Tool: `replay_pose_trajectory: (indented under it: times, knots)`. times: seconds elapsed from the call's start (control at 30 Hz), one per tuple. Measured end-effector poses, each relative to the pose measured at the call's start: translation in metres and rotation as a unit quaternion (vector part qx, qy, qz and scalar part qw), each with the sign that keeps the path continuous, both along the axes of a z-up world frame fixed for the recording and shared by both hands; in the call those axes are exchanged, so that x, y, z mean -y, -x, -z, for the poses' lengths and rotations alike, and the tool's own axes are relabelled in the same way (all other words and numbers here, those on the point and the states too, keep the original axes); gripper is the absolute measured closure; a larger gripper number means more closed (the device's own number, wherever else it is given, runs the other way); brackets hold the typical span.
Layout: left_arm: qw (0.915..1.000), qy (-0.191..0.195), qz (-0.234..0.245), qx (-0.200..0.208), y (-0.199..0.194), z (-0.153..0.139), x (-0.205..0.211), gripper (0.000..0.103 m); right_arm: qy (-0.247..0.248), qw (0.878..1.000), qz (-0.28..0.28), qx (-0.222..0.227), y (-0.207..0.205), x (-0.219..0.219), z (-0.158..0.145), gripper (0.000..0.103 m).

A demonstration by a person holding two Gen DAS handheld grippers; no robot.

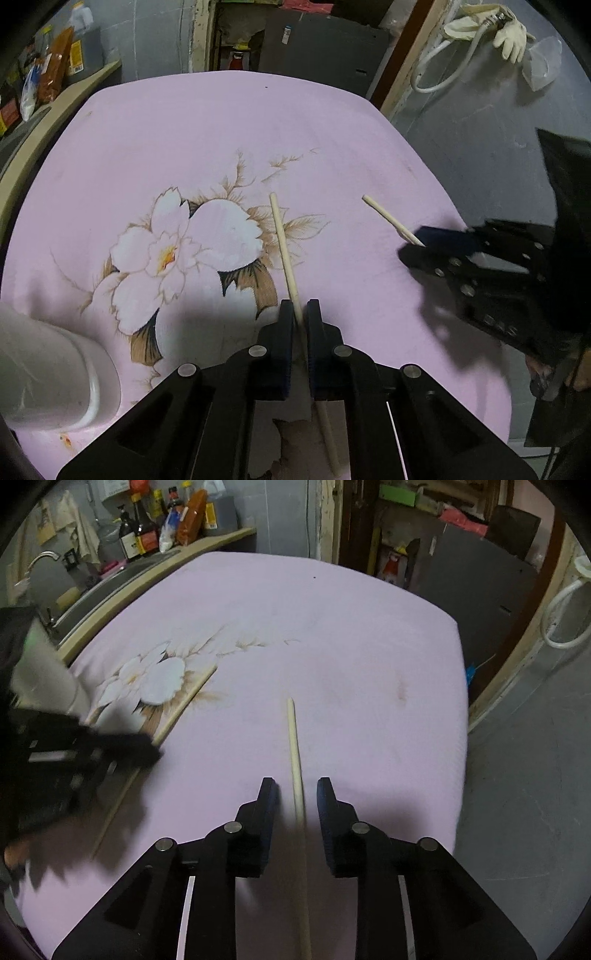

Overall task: Organize utensils
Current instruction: 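Close the right tool on one chopstick while the left tool closes on the other, then lift both chopsticks and carry them upright over the white caddy with both tools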

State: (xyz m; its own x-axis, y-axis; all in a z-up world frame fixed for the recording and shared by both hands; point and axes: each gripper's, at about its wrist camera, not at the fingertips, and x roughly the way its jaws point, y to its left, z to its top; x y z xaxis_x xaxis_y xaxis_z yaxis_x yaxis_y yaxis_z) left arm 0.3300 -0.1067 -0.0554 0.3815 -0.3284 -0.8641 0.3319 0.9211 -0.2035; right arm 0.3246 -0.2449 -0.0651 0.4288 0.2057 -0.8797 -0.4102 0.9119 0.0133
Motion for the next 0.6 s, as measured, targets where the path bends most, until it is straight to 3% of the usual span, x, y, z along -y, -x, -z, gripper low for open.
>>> replay_pose_trajectory:
  times: [0.1, 0.17, 0.3, 0.43, 0.6]
  knots:
    - [1.0, -0.001, 0.0, 0.002, 0.003, 0.001, 0.002, 0.098, 0.012, 1.0, -0.001, 0.001, -0.001, -0.005, 0.002, 0.085]
    - [1.0, -0.004, 0.001, 0.004, 0.008, 0.0, 0.004, 0.099, 0.007, 1.0, 0.004, 0.0, 0.001, -0.005, 0.001, 0.098]
    - [0.9996, -0.006, 0.007, 0.025, 0.029, -0.002, 0.0, 0.101, -0.026, 0.999, 0.019, 0.004, 0.012, 0.002, -0.003, 0.1]
    - [0.9979, -0.013, 0.018, 0.061, 0.052, 0.0, -0.007, 0.101, -0.074, 0.996, 0.033, 0.039, 0.037, 0.01, -0.013, 0.1]
    - [0.9954, 0.023, 0.009, 0.093, 0.08, -0.011, -0.025, 0.101, -0.123, 0.984, 0.05, 0.119, 0.077, 0.011, -0.033, 0.1]
